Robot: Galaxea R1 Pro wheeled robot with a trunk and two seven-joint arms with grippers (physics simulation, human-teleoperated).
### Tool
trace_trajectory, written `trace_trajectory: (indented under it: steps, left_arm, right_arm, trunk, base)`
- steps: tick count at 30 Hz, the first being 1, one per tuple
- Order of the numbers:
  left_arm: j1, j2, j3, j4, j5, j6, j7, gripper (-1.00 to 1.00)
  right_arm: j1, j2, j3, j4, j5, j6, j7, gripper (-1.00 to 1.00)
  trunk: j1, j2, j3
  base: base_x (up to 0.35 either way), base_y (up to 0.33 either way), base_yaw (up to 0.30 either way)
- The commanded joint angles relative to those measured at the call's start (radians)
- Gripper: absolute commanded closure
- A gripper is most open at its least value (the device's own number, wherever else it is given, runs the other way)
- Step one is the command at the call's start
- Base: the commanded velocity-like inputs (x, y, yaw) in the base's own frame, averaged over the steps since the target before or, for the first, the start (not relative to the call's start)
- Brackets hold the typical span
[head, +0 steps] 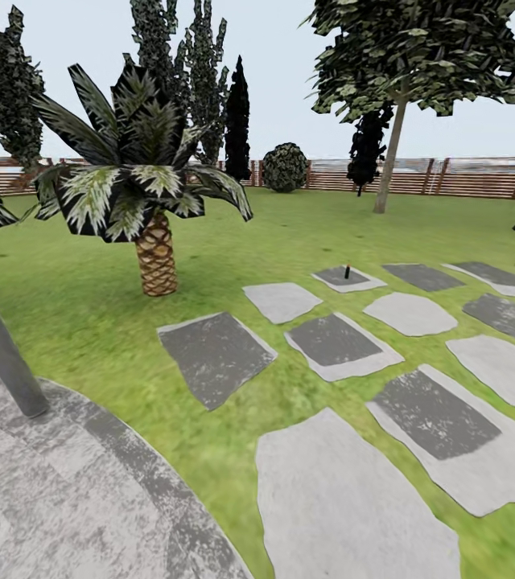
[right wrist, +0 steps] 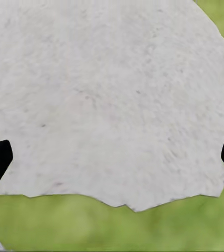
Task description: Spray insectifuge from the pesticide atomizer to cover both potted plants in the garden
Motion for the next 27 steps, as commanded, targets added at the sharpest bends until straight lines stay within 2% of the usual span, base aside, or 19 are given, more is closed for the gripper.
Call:
trace_trajectory:
  steps: [1,6,14,27]
  left_arm:
    - [-0.001,-0.001,0.000,0.001,-0.001,-0.003,0.001,-1.00]
    - [-0.001,-0.001,0.000,0.001,-0.002,-0.003,0.001,-1.00]
    - [-0.001,0.001,0.002,0.000,-0.001,-0.003,0.001,-1.00]
    - [-0.001,0.001,0.002,0.000,0.001,-0.003,0.001,-1.00]
  right_arm:
    - [-0.001,-0.001,-0.001,0.002,0.001,-0.003,0.001,-1.00]
    - [-0.001,-0.004,-0.003,0.037,0.000,-0.004,0.003,-1.00]
    - [-0.001,-0.006,-0.008,0.031,-0.007,-0.004,0.003,-1.00]
    - [-0.001,-0.003,-0.008,0.029,-0.009,-0.005,0.001,-1.00]
  trunk:
    - [0.000,0.000,-0.001]
    - [0.000,0.000,-0.001]
    - [0.000,0.000,-0.001]
    - [0.000,0.000,-0.001]
  base:
    - [0.338,0.000,0.000]
    - [0.338,-0.015,0.000]
    - [0.338,-0.077,-0.009]
    - [0.338,-0.082,-0.236]
